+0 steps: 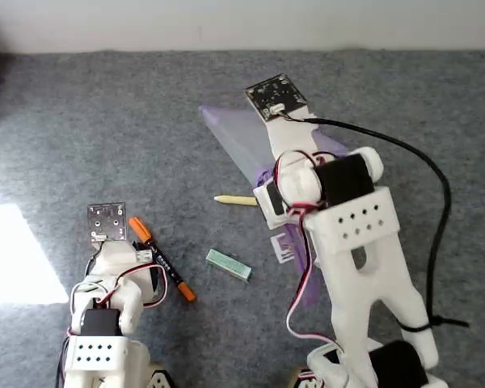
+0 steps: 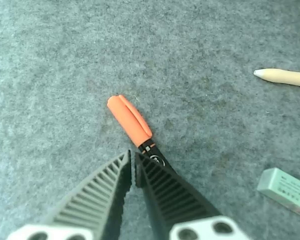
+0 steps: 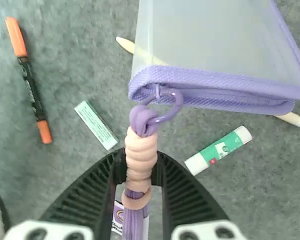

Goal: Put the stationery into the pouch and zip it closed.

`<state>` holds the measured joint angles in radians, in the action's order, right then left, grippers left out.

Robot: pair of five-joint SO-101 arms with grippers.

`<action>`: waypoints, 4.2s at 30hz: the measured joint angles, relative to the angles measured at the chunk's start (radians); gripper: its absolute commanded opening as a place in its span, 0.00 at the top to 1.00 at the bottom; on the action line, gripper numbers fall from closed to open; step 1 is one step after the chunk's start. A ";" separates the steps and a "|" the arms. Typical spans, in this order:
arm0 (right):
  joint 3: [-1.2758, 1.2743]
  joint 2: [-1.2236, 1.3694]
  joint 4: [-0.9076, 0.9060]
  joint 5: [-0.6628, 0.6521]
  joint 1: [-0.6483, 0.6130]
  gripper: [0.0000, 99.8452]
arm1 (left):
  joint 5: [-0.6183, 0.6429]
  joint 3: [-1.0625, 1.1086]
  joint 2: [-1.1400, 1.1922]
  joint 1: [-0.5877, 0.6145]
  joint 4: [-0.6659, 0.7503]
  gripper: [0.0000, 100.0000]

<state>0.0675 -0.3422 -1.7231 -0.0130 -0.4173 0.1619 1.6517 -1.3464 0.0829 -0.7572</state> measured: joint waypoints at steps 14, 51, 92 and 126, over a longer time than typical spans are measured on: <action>0.000 -0.149 0.000 0.189 -0.015 0.99 | 0.000 0.000 0.000 0.000 0.000 0.99; -0.044 -0.318 -0.029 0.089 -0.269 0.99 | 0.052 -0.331 0.000 0.000 -0.201 0.70; -0.084 -0.322 0.043 -0.023 -0.269 0.99 | 0.295 -0.807 -0.009 -0.379 -0.537 0.64; -0.084 -0.324 0.035 -0.023 -0.267 0.99 | 0.253 -0.727 -0.008 -0.384 -0.453 0.73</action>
<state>-0.0169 -0.6659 -1.6878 -0.0361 -0.6843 0.4150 0.9244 -1.3541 -0.3007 -1.2098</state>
